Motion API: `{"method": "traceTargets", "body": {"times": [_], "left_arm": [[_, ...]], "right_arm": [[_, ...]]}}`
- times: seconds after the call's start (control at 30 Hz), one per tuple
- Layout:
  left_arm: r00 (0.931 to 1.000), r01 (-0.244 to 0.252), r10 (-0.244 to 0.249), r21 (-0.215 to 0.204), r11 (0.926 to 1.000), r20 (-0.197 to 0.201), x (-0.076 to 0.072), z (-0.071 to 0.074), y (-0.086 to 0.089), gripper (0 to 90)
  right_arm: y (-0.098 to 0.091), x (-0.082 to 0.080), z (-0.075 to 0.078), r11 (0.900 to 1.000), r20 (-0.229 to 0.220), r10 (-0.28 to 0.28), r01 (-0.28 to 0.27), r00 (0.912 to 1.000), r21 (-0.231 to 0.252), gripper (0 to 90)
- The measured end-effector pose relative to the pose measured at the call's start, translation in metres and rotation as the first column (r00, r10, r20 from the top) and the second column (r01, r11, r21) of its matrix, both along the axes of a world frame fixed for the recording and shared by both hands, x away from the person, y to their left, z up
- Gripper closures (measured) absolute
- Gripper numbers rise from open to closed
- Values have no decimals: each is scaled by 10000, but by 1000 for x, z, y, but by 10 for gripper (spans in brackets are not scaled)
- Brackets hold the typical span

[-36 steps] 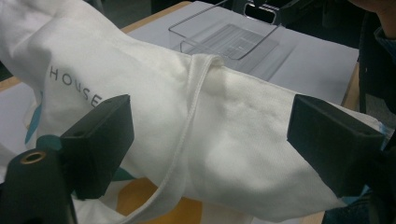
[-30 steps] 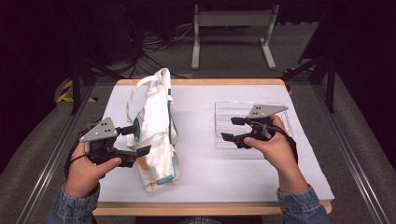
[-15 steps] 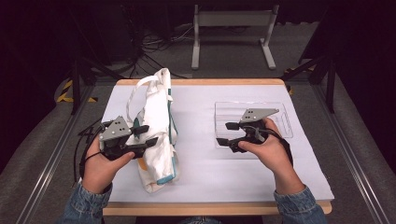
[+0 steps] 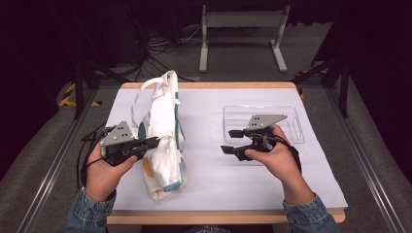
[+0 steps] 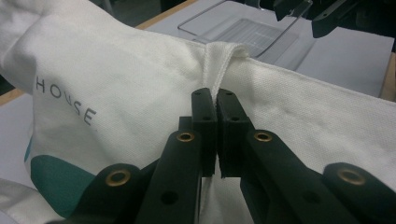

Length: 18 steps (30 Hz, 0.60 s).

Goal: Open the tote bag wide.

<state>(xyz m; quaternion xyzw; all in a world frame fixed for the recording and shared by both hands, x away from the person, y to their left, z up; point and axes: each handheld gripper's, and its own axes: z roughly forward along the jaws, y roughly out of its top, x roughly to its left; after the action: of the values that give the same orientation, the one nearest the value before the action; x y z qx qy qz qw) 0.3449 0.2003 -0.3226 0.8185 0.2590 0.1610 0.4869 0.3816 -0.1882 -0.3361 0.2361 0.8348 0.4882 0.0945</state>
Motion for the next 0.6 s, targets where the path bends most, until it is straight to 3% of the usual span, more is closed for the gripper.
{"method": "traceTargets", "body": {"times": [0.33, 0.6], "left_arm": [[9999, -99, 103, -297, 9995, 126, -3, 2, 5, 874], [10000, 9, -7, -307, 9995, 66, -3, 2, 3, 872]], "right_arm": [[24, -13, 7, 9963, 601, 617, -650, 9963, 557, 394], [50, -19, -2, 9897, 853, 1234, -1289, 9887, 620, 422]]}}
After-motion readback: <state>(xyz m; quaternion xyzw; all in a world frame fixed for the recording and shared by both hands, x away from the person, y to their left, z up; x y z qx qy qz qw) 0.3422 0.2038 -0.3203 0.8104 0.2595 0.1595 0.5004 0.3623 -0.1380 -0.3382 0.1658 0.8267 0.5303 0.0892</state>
